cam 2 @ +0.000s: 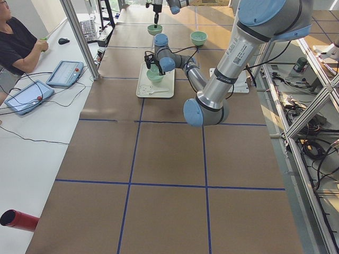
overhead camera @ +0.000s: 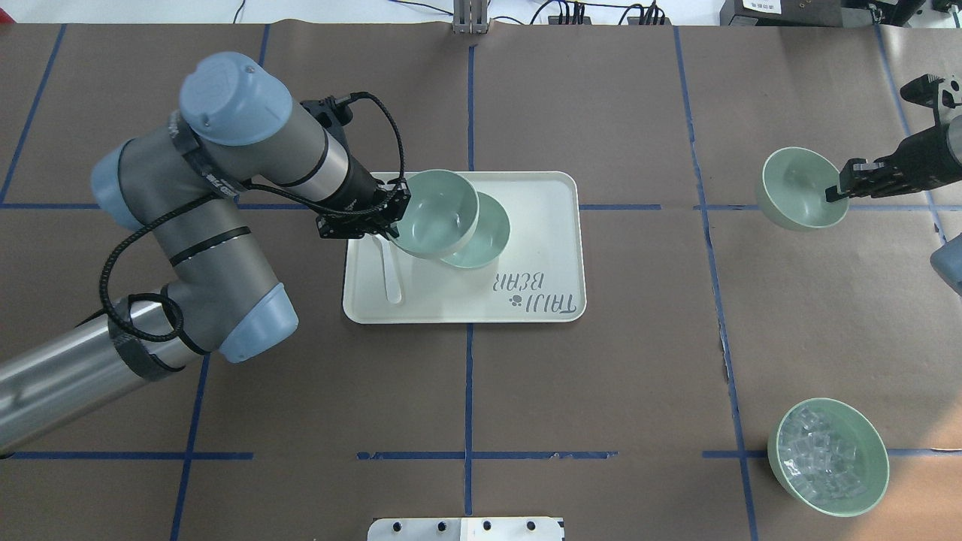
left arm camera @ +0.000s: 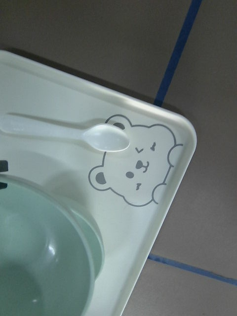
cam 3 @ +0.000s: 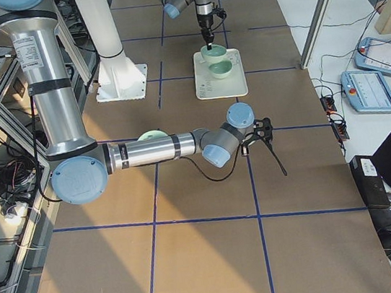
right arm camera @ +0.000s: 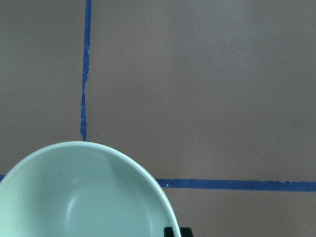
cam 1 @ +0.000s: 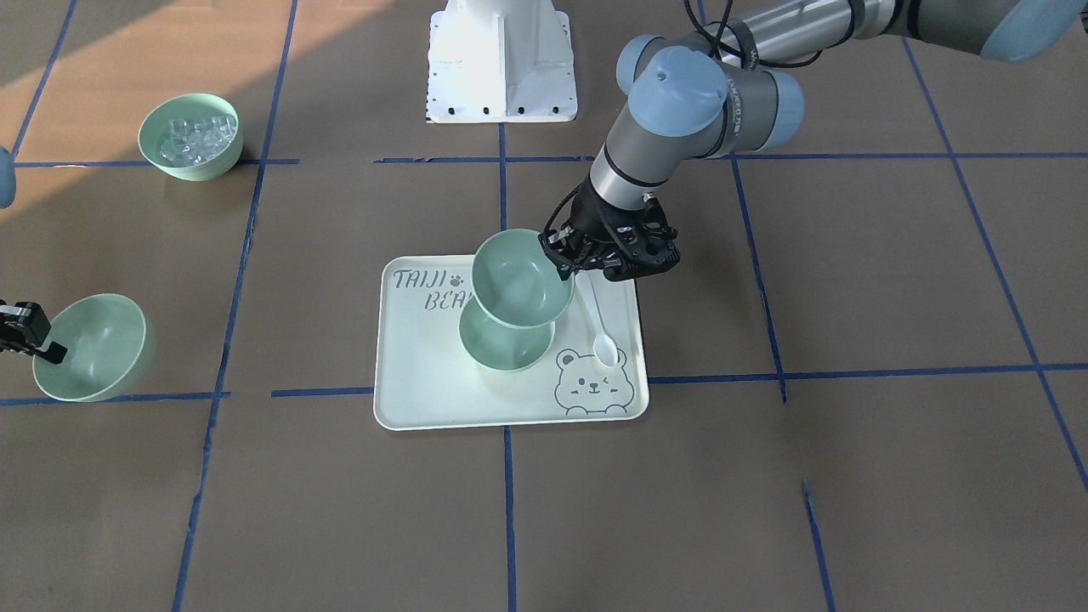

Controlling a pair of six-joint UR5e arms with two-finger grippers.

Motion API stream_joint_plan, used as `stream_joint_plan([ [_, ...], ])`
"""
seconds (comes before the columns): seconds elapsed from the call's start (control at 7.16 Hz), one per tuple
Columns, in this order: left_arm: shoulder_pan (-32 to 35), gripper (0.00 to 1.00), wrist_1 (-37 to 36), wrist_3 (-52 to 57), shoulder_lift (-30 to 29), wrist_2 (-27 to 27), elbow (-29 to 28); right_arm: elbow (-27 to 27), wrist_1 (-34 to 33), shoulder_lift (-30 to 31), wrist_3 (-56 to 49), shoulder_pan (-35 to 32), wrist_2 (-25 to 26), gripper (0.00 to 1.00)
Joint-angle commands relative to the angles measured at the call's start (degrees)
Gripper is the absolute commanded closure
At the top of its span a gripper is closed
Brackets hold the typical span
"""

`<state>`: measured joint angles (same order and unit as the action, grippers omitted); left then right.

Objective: Stack green bowls together

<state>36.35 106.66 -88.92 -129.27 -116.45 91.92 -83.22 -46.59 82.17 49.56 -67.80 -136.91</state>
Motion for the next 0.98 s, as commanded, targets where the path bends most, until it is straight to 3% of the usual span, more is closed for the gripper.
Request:
stream_joint_plan([
  [0.0, -0.58, 1.00, 2.92, -0.47, -0.90, 0.61, -2.70, -0.37, -0.08, -0.08, 0.01, -0.23, -0.11, 1.00],
  [0.84, -0.05, 1.00, 8.91, -0.99, -1.16, 4.03, -7.02, -0.37, 0.01, -0.08, 0.01, -0.49, -0.72, 1.00],
])
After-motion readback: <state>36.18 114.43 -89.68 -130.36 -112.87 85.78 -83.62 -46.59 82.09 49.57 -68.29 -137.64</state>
